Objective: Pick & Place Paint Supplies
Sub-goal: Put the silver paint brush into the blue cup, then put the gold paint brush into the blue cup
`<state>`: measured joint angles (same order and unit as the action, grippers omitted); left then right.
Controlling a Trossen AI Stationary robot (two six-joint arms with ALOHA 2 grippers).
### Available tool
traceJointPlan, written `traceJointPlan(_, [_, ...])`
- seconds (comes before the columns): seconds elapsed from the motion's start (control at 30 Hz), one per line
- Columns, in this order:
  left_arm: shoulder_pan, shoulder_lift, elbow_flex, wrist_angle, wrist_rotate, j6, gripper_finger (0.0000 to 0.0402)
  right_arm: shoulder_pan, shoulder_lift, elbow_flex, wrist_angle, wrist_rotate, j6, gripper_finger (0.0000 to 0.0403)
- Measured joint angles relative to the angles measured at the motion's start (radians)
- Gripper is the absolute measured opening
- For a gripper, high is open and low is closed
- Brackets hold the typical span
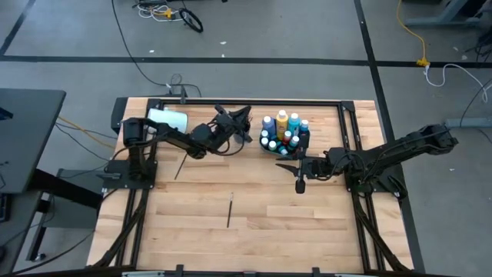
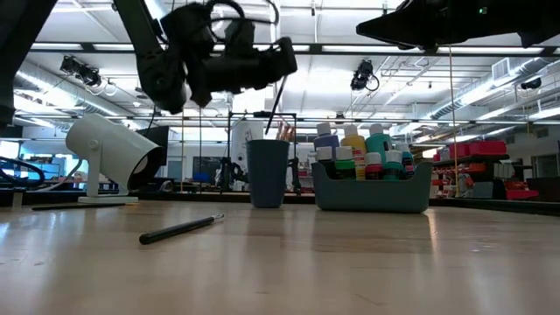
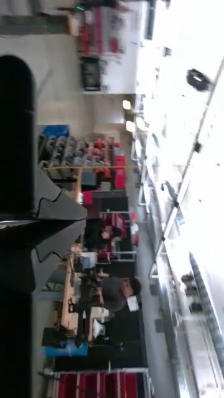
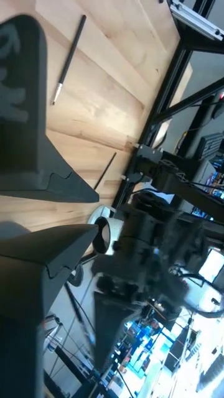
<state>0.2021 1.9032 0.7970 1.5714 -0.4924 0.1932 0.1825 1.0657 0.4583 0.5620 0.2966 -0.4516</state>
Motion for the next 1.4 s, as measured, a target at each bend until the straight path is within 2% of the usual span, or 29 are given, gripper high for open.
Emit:
traceJointPlan(0.13, [-0.026,-0.014,0.038,-0.001,0.002,0.127,0.0003,0.0,0.0,0.0,-0.002,0.0,0.0,0.0071])
traceJointPlan(0.27, [-0.008,-0.005,0.081,-0.06,-0.019,0.178,0.0004,0.0,0.0,0.0,-0.002,0.001,0.0,0.0071])
traceJointPlan(0.57, [0.042,-0.003,0.084,-0.331,-0.035,0.048,0.0008,0.0,0.0,0.0,-0.002,0.002,-0.002,0.0071])
traceJointPlan(0.73, [0.031,-0.003,0.084,-0.403,-0.036,0.008,0.0015,0.0,0.0,0.0,-0.002,0.002,-0.002,0.0071])
traceJointPlan(0.9, [0.021,-0.003,0.084,-0.442,-0.067,0.029,0.0025,0.0,0.0,0.0,-0.002,0.001,-0.002,0.0071])
traceJointPlan(1.1, [0.0,-0.004,0.084,-0.453,-0.125,0.051,0.0049,0.0,0.0,0.0,-0.002,0.001,-0.002,0.0071])
traceJointPlan(1.27, [-0.027,-0.007,0.084,-0.453,-0.127,0.091,0.0083,0.0,0.0,0.0,-0.002,0.0,0.01,0.0071])
traceJointPlan(1.4, [-0.075,-0.051,0.084,-0.456,-0.18,0.115,0.0113,0.0,0.0,0.0,-0.002,0.0,0.047,0.0071])
